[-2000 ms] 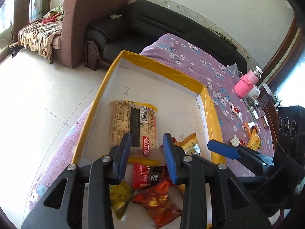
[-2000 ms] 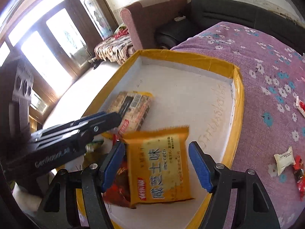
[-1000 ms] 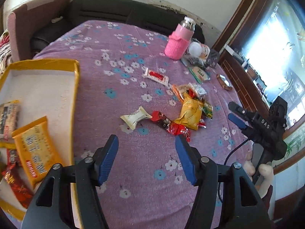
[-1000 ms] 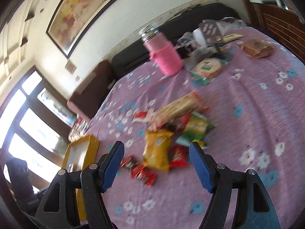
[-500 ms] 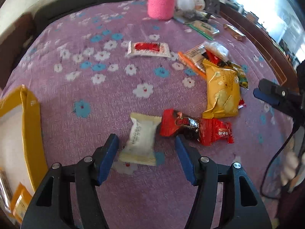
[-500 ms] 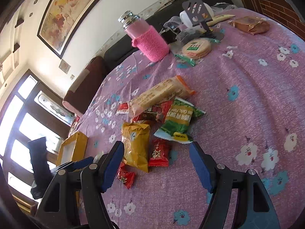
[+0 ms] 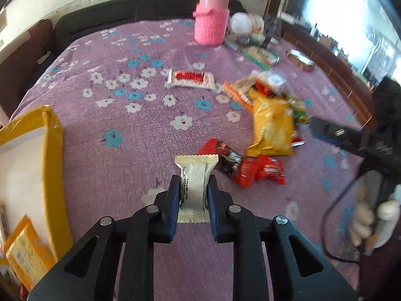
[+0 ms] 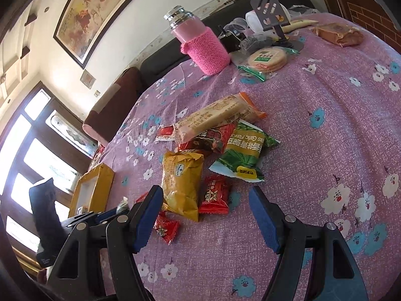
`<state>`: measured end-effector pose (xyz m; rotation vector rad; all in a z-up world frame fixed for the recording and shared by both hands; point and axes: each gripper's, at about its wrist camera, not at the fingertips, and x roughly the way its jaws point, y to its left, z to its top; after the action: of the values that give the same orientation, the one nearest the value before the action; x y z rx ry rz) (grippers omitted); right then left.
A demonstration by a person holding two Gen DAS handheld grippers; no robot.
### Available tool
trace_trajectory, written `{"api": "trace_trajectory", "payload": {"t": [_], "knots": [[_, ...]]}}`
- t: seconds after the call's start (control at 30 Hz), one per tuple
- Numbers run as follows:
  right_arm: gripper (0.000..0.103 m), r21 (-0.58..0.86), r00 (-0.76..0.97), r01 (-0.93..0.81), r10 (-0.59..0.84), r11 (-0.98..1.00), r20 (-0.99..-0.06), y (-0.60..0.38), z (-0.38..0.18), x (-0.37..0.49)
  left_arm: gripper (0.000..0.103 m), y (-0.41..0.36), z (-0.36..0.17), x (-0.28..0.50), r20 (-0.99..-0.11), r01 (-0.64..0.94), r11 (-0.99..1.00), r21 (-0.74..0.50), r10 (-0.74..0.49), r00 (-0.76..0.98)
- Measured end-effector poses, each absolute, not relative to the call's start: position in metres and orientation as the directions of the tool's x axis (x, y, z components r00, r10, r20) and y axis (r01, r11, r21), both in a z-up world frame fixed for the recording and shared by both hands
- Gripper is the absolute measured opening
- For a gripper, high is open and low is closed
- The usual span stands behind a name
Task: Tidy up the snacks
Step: 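Carry white candy to tray while right tool grasps yellow cracker bag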
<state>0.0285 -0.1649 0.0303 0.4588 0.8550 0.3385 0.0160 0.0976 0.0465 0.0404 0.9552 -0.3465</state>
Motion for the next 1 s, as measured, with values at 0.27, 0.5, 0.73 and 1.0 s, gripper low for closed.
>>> {"api": "trace_trajectory", "payload": {"t": [0.27,0.5,0.73,1.0], "knots": [[0.073,0.422,0.591,-0.072,0.38,0.904,-0.712,-0.13,0.041,0.038,0.018,0.129,0.092,-0.032,-0.707,0.269,0.953,-0.141,-0.287,0.646],[0.072,0.228,0.569,-0.009,0.192,0.974,-0.799,-0.075,0.037,0.067,0.018,0.182,0.1,-0.056,-0.682,0.175,0.972,-0.157,-0.235,0.693],[0.043,0.169,0.564,-0.006,0.142,0.986,-0.813,-0.066,0.037,0.063,0.018,0.241,0.099,-0.073,-0.67,0.06,0.978,-0.199,-0.18,0.72],[0.043,0.283,0.619,-0.091,0.277,0.955,-0.735,-0.057,0.085,0.031,0.018,0.289,0.097,-0.071,-0.687,-0.035,0.975,-0.218,-0.128,0.716]]}}
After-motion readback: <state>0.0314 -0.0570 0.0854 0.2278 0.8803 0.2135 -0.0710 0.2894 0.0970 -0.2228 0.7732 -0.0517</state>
